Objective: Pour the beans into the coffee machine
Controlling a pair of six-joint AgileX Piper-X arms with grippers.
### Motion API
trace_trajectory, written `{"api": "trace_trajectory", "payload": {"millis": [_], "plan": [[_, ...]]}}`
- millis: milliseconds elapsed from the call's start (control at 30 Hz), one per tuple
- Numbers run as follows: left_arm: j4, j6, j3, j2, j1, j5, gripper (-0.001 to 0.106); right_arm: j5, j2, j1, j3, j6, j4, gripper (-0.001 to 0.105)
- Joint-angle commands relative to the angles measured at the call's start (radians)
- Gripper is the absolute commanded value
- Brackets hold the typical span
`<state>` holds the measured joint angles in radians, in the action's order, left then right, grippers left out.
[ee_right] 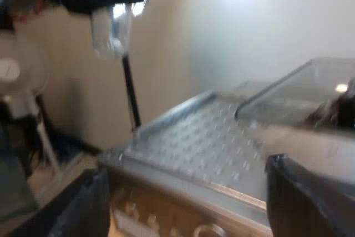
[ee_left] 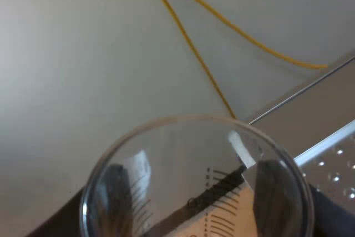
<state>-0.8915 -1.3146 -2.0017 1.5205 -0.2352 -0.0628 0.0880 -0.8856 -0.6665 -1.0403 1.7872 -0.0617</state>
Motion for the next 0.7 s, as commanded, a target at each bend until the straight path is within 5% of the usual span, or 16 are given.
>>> {"api": "trace_trajectory", "payload": {"millis": [33, 133, 400, 700], "plan": [[-0.033, -0.07, -0.005, -0.027, 0.033, 0.063, 0.028, 0.035, 0.029, -0.001, -0.006, 0.006, -0.046, 0.062], [-0.03, -0.113, 0.018, -0.048, 0.066, 0.131, 0.028, 0.048, 0.055, -0.001, -0.006, 0.02, -0.079, 0.062], [-0.022, -0.117, 0.156, -0.131, 0.084, 0.129, 0.028, 0.078, 0.118, -0.001, -0.006, 0.052, -0.207, 0.062], [0.147, -0.129, 0.449, -0.295, 0.084, 0.128, 0.028, 0.176, 0.151, -0.002, -0.006, 0.056, -0.296, 0.062]]}}
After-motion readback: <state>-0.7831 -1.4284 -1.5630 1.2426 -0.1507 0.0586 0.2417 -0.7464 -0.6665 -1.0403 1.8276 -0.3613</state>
